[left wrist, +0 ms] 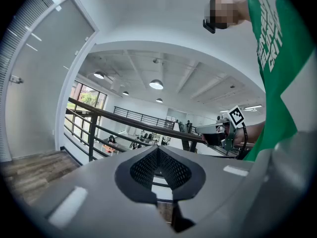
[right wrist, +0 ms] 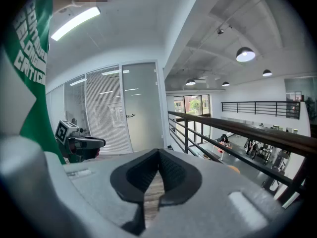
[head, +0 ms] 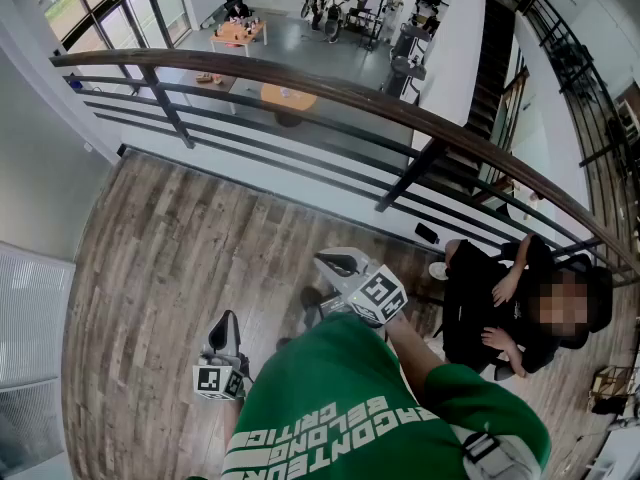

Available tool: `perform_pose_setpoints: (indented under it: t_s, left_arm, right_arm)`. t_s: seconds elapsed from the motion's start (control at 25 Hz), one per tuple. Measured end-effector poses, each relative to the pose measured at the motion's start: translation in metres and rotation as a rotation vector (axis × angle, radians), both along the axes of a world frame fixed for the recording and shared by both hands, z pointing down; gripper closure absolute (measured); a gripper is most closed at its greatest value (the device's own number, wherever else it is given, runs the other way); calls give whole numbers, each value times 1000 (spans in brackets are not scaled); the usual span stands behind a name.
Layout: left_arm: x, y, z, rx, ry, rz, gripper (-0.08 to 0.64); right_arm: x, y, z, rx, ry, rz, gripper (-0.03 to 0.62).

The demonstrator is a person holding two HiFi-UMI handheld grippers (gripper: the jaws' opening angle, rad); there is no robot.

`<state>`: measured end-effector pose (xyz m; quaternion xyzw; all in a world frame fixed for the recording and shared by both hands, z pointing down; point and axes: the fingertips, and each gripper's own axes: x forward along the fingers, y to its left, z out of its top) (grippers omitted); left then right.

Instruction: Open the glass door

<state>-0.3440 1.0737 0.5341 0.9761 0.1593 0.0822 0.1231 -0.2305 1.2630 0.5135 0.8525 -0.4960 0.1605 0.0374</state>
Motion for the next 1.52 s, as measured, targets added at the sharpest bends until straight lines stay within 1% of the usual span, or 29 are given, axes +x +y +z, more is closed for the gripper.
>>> perform_pose_setpoints:
  t_s: [0.12,0.24,0.32,0.48,0.72,0.84,1.0,1.12,1.24,1.36,1.52]
  left_arm:
    - [-3,-3,7,22,-5,-13,548]
    - [-2,4,1,9,-18,-13,548]
    - [-1,4,3,14,-28,-25,548]
    - [2,12,8,-5,-37,-27,548]
    - [20,26,1,-11,-32,-24,548]
    - [25,28,10,3,-39,-21,548]
    - [53,30,6,26,-30,-12,548]
    - [51,39,6,12,-41,-40,548]
    - [52,43,8,28,-44,-79,548]
    - [52,38,9,35,-46,-129,548]
    - [48,29,3,33,-81,-207,548]
  right_arm:
    - [1,2,3,-4,-1,-8,598]
    - [3,4,5,-7,-6,-14,598]
    - [6,4,7,-7,-8,-26,598]
    - [11,9,10,-6,-18,-32,598]
    - [25,19,14,-2,-32,-36,598]
    - [31,23,16,-2,-37,-41,598]
    - [53,28,11,9,-11,-37,598]
    - [58,37,14,5,-28,-57,598]
    - [70,37,15,5,-31,-94,598]
    - [83,26,14,3,-27,-143,598]
    - [90,6,16,-6,-36,-215,598]
